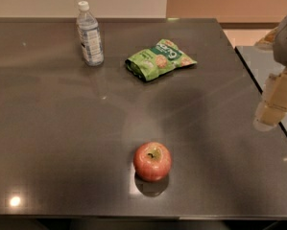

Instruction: Move apple near green rice chip bag

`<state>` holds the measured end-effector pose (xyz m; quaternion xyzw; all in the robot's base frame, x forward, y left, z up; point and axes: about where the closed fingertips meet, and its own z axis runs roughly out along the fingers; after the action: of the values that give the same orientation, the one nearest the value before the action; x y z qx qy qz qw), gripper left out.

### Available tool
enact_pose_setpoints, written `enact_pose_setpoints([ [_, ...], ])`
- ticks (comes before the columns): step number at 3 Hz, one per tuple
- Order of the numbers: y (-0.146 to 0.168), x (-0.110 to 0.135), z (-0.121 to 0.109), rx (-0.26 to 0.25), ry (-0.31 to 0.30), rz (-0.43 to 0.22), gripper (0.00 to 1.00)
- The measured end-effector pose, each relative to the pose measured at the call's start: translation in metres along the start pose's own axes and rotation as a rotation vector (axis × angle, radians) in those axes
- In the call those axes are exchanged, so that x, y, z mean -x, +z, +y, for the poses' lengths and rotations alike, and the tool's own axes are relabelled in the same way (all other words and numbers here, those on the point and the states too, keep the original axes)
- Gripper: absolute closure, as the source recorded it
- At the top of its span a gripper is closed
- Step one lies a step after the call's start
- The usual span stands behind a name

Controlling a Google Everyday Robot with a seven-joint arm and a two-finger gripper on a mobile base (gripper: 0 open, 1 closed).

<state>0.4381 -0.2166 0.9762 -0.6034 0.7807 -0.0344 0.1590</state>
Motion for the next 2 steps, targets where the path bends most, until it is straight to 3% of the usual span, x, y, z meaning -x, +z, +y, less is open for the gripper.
enact_pose_setpoints([
  [1,-0.002,0.003,0.0,0.003,-0.008,-0.007,0.0],
  [2,0.003,0.026,0.009,0.019,-0.08,-0.062,0.0],
])
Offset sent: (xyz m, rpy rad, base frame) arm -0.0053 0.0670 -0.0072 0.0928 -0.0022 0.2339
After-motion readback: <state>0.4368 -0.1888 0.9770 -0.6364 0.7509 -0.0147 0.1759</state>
